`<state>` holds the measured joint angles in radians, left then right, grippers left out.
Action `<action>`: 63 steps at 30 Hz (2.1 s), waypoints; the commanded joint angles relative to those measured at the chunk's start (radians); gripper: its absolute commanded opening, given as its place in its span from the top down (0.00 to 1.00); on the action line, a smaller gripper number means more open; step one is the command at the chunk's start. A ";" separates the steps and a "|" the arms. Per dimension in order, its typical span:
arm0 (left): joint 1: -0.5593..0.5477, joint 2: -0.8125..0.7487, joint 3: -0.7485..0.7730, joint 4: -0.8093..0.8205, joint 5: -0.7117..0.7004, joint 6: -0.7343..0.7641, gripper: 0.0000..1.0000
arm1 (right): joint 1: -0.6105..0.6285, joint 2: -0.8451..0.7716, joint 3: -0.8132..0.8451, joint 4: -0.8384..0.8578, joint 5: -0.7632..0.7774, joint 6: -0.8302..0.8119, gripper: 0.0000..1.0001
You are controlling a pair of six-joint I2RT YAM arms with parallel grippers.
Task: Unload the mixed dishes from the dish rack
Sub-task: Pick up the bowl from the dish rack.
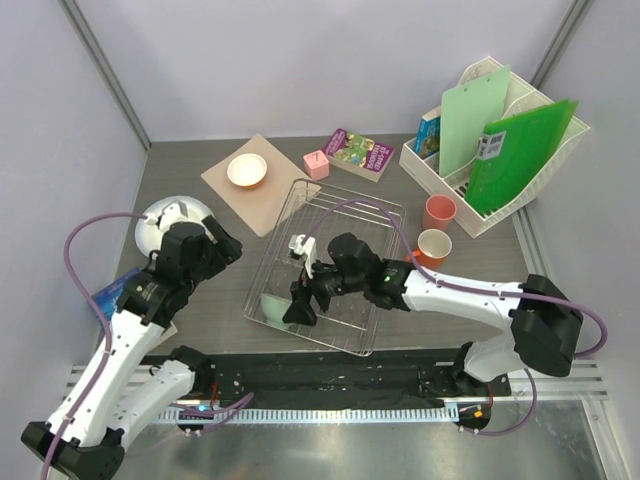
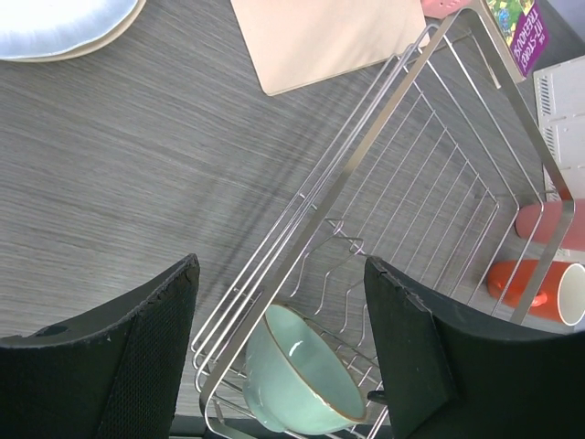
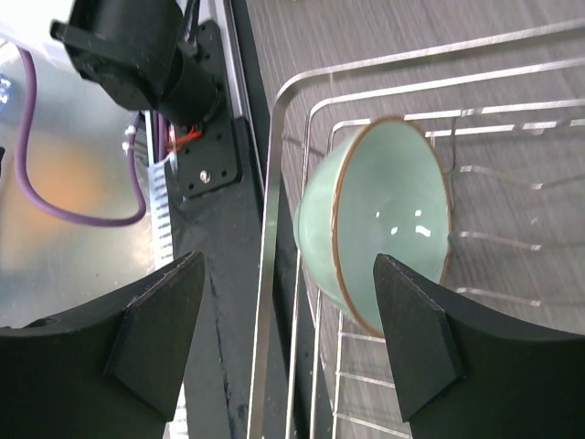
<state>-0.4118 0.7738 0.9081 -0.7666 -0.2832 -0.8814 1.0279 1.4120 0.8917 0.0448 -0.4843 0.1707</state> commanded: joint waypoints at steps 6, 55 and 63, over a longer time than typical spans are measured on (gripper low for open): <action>0.002 -0.018 -0.047 0.019 -0.007 -0.001 0.27 | 0.000 0.100 0.061 0.067 0.009 -0.050 0.22; 0.002 -0.025 -0.133 0.081 0.069 -0.028 0.29 | -0.305 0.151 -0.102 1.155 -0.564 0.902 0.99; 0.002 -0.031 -0.121 0.078 0.052 -0.016 0.29 | -0.158 -0.110 0.176 -0.087 -0.084 -0.129 0.99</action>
<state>-0.4122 0.7525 0.7727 -0.7155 -0.2161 -0.9085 0.7868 1.4403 0.9039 0.3832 -0.8505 0.4957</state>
